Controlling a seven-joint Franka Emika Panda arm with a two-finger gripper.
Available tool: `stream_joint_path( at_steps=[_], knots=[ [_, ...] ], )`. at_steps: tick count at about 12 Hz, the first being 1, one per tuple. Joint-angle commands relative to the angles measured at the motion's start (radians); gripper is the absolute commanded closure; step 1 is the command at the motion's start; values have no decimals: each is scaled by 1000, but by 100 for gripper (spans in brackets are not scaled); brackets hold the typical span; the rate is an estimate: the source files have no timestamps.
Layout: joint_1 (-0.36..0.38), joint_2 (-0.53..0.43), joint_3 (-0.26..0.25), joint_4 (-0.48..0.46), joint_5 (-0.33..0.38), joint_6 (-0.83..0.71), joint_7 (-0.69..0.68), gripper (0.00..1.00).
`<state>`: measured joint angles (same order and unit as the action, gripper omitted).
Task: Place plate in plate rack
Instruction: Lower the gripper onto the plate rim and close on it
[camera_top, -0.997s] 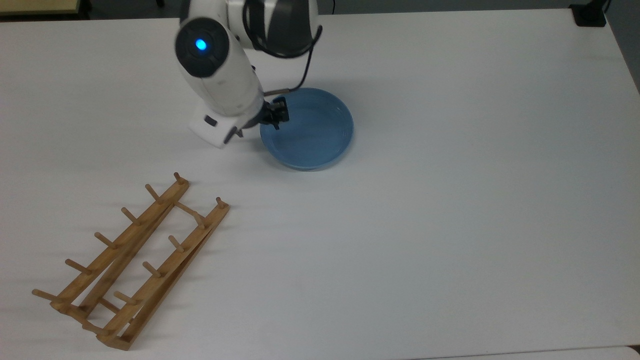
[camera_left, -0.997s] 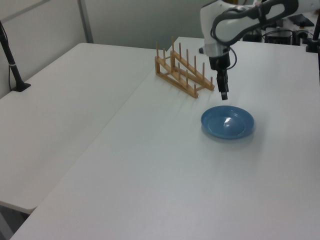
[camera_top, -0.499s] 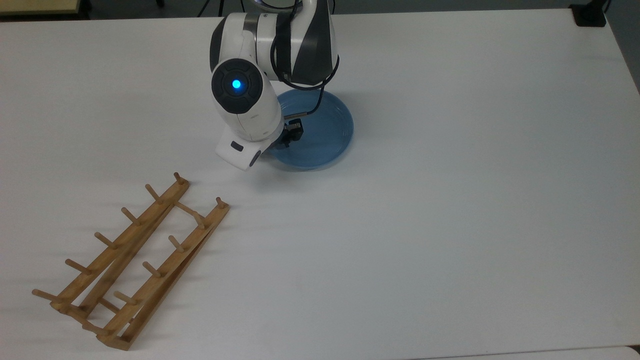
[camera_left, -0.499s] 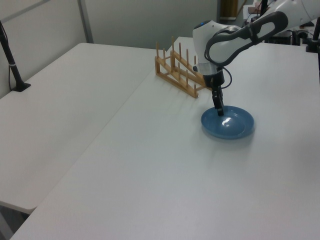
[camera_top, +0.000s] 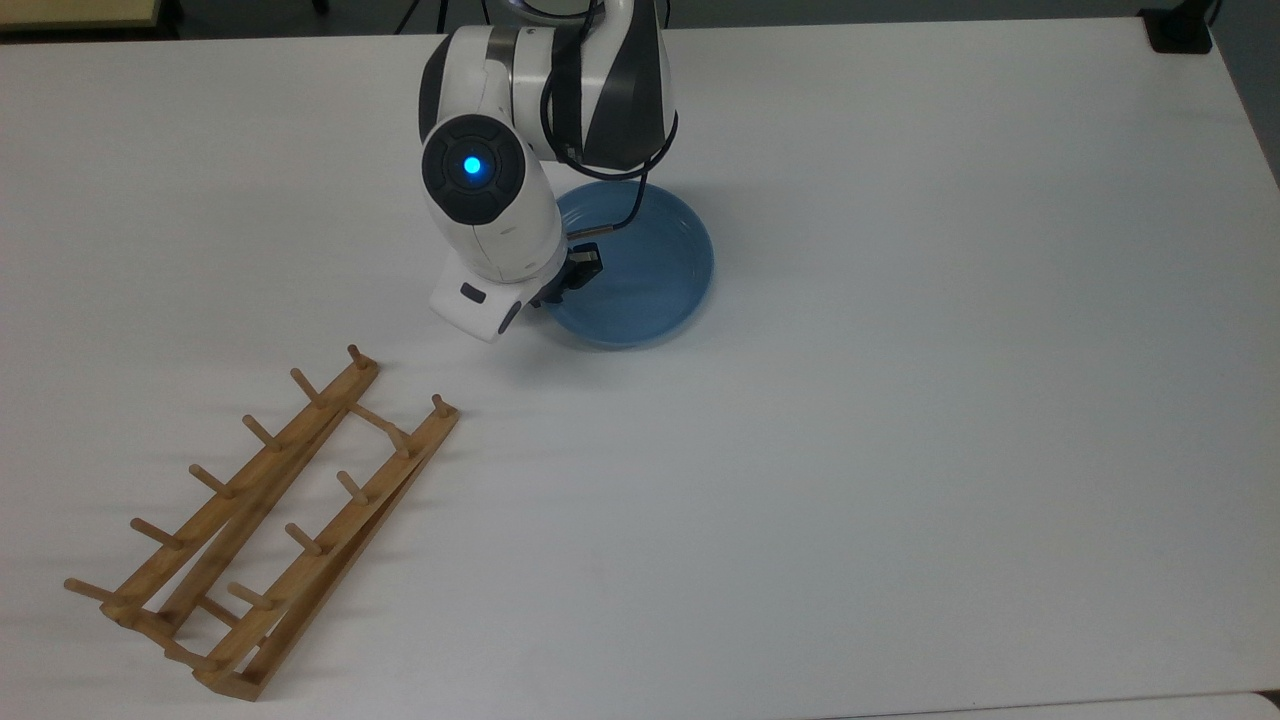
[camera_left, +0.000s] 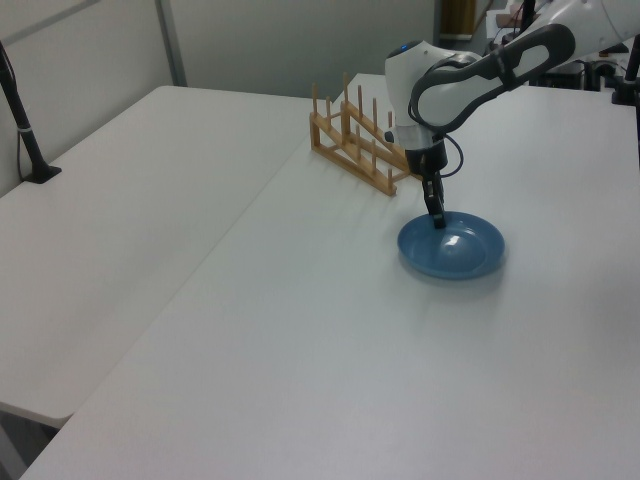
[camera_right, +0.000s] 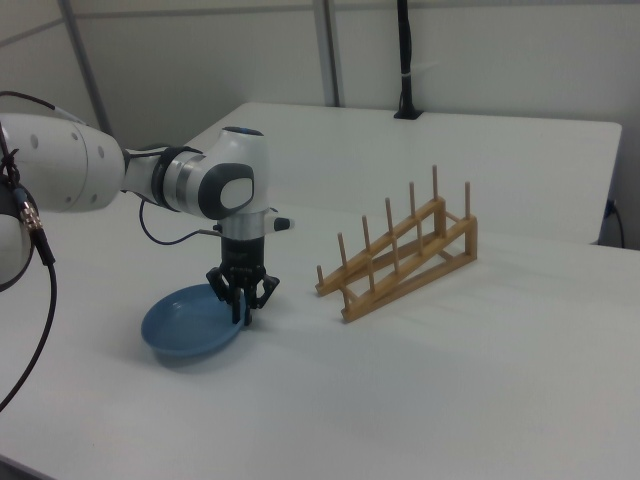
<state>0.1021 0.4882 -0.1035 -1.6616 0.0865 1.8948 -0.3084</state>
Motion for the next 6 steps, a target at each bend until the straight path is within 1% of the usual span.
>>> stream_joint_path(
  at_steps=[1, 4, 6],
  knots=[
    [10, 1, -5, -17, -10, 21, -11, 100],
    [10, -5, -5, -15, -10, 15, -21, 100],
    [10, -26, -10, -4, -10, 10, -40, 100]
  ],
)
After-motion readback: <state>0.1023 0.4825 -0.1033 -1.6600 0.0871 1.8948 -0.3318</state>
